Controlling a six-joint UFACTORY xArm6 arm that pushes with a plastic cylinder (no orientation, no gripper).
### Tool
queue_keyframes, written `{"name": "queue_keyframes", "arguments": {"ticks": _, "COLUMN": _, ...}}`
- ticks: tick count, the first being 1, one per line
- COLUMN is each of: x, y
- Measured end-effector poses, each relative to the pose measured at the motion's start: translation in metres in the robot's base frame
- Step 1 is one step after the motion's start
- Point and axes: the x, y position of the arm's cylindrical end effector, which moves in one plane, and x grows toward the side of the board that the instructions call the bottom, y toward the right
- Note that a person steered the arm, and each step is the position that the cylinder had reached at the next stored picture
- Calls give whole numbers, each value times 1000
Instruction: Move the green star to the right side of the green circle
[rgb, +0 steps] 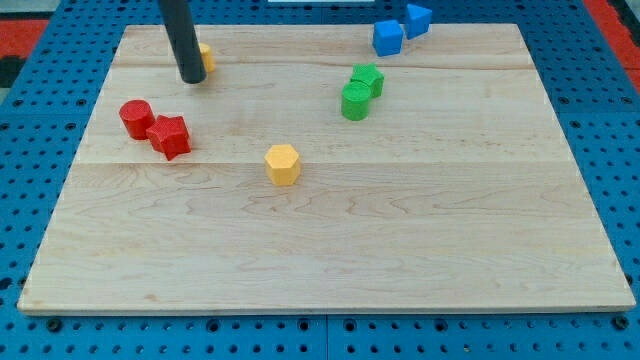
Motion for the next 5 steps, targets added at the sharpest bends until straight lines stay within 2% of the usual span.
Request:
{"name": "queue_keyframes", "arguments": {"ticks": 1, "x": -41, "y": -5}}
{"name": "queue_keyframes", "arguments": {"ticks": 2, "x": -31, "y": 25}}
{"name": "queue_keyframes", "arguments": {"ticks": 3, "x": -28, "y": 121}}
{"name": "queue_keyframes", "arguments": {"ticks": 4, "x": -28, "y": 167}}
{"name": "queue_keyframes", "arguments": {"ticks": 5, "x": -31, "y": 179}}
